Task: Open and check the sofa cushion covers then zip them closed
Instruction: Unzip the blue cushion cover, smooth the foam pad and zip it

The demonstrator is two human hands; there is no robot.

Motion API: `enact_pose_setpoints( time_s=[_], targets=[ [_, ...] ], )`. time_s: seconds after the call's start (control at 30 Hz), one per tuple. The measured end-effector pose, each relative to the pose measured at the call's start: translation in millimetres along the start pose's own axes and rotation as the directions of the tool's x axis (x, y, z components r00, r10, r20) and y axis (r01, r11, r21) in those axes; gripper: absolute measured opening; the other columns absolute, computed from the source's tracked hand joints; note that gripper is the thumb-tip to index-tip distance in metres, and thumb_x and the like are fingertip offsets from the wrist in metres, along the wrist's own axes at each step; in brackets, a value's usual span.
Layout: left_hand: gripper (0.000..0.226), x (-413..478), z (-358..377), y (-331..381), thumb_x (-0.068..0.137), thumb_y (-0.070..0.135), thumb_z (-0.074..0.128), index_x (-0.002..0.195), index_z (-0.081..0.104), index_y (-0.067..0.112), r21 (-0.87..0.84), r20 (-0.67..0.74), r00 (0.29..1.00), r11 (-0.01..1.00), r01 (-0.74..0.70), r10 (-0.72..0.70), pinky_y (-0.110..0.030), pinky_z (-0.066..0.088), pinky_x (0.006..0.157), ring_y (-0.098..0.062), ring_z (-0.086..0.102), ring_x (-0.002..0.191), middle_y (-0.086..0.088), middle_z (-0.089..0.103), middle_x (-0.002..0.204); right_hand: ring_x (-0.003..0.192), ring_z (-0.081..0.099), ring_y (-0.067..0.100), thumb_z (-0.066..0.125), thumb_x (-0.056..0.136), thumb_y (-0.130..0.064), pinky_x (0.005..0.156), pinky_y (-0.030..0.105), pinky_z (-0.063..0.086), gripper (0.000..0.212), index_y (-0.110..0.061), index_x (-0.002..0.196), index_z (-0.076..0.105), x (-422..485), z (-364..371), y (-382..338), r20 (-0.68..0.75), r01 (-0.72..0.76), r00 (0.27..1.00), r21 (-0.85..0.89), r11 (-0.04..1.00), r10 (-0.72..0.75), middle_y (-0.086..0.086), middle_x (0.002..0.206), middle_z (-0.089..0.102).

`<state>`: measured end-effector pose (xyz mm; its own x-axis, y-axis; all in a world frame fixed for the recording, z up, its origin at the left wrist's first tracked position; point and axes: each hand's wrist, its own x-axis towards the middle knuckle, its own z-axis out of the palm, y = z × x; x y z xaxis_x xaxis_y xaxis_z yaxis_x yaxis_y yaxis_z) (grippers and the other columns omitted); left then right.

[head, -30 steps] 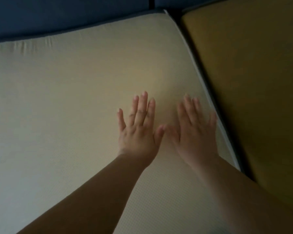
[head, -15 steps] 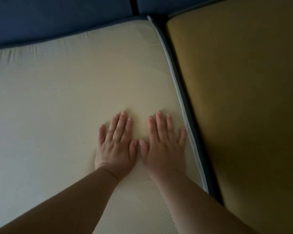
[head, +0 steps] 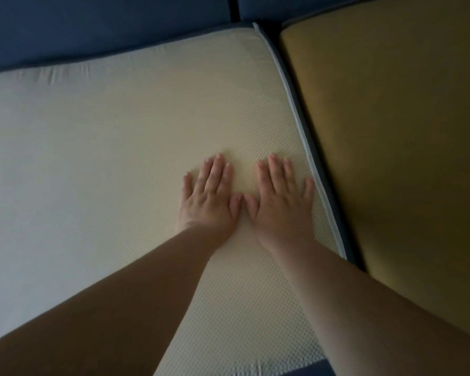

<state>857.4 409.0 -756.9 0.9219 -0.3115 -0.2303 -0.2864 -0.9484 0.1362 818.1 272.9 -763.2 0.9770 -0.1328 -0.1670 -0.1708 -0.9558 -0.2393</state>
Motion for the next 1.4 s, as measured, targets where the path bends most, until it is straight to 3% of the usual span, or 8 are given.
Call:
enact_pose_setpoints(
  time_s=[0.2,0.33,0.5,0.67,0.8,0.97,1.07,1.4],
  targets=[
    [0.065,-50,-25,-13,0.096,0.054,0.008,0.153,-0.006,0.025,-0.035,-0.177,0.983,0.998,-0.052,0.045,-0.043,-0.016,0.116,-0.011,-0.023,0.144,0.009,-0.025,0.155,0.151,0.002,0.027,0.033,0.097,-0.047,0.115,0.062,0.003,0.07,-0.016,0.156,0.015,-43,-22,-7,-0.238,0.022,0.971,0.026,0.999,-0.015,0.009,0.164,0.002],
    [0.078,-83,3,-29,0.087,0.065,0.004,0.155,0.008,0.026,-0.043,-0.013,1.0,0.999,-0.016,0.016,-0.041,-0.013,0.117,-0.007,-0.02,0.143,0.01,-0.018,0.156,0.151,0.005,0.026,0.019,0.095,-0.054,0.114,0.065,0.016,0.071,-0.017,0.156,0.019,-75,4,-5,0.0,0.028,1.0,-0.062,0.998,-0.028,0.005,0.164,0.007],
    [0.062,-91,-10,-38,0.097,0.049,0.017,0.153,0.012,0.023,-0.087,-0.211,0.977,0.995,-0.056,0.037,-0.046,-0.005,0.118,-0.013,-0.007,0.147,0.006,-0.007,0.159,0.151,0.006,0.028,0.028,0.098,-0.051,0.114,0.062,0.008,0.069,-0.014,0.155,0.02,-71,-11,-38,-0.195,0.119,0.973,-0.015,0.993,-0.12,0.009,0.164,0.008],
    [0.07,-102,8,-57,0.087,0.055,0.003,0.153,0.009,0.031,-0.143,-0.039,0.999,0.989,0.019,-0.025,-0.038,-0.01,0.118,-0.002,-0.019,0.14,0.013,-0.011,0.157,0.15,0.012,0.027,0.02,0.097,-0.05,0.114,0.064,0.016,0.068,-0.012,0.154,0.025,-80,19,-49,0.007,0.089,0.996,-0.088,0.992,-0.089,0.007,0.163,0.015],
    [0.059,-112,-12,-74,0.097,0.046,0.016,0.153,0.012,0.027,-0.178,-0.256,0.961,0.982,0.059,-0.105,-0.042,-0.008,0.118,-0.01,-0.011,0.146,0.01,-0.008,0.157,0.151,0.005,0.027,0.034,0.099,-0.038,0.112,0.064,0.008,0.062,-0.013,0.154,0.021,-74,3,-79,-0.153,0.178,0.972,-0.017,0.984,-0.179,0.008,0.164,0.008],
    [0.071,-125,4,-104,0.087,0.057,0.004,0.153,0.012,0.031,-0.131,-0.055,0.99,0.983,0.125,-0.133,-0.041,-0.008,0.118,-0.004,-0.017,0.141,0.008,-0.005,0.16,0.143,0.033,0.03,0.035,0.092,-0.044,0.103,0.068,0.031,0.065,-0.009,0.146,0.042,-85,33,-105,-0.063,0.185,0.98,-0.028,0.982,-0.187,0.01,0.156,0.034],
    [0.06,-130,-8,-116,0.095,0.048,0.017,0.152,0.014,0.03,-0.152,-0.193,0.966,0.978,0.143,-0.171,-0.041,-0.011,0.117,-0.007,-0.012,0.145,0.008,-0.006,0.159,0.148,0.02,0.03,0.033,0.095,-0.042,0.108,0.067,0.019,0.064,-0.01,0.15,0.033,-79,28,-124,-0.188,0.21,0.96,-0.011,0.978,-0.208,0.011,0.161,0.023],
    [0.063,-167,-8,-180,0.094,0.059,0.008,0.152,-0.001,0.036,-0.117,-0.171,0.909,0.924,0.364,-0.38,-0.048,-0.014,0.116,-0.011,-0.018,0.145,0.008,-0.017,0.158,0.15,0.012,0.026,0.029,0.096,-0.044,0.113,0.063,0.008,0.064,-0.014,0.153,0.026,-78,39,-195,-0.14,0.342,0.932,0.025,0.939,-0.335,0.007,0.163,0.014]
  ],
)
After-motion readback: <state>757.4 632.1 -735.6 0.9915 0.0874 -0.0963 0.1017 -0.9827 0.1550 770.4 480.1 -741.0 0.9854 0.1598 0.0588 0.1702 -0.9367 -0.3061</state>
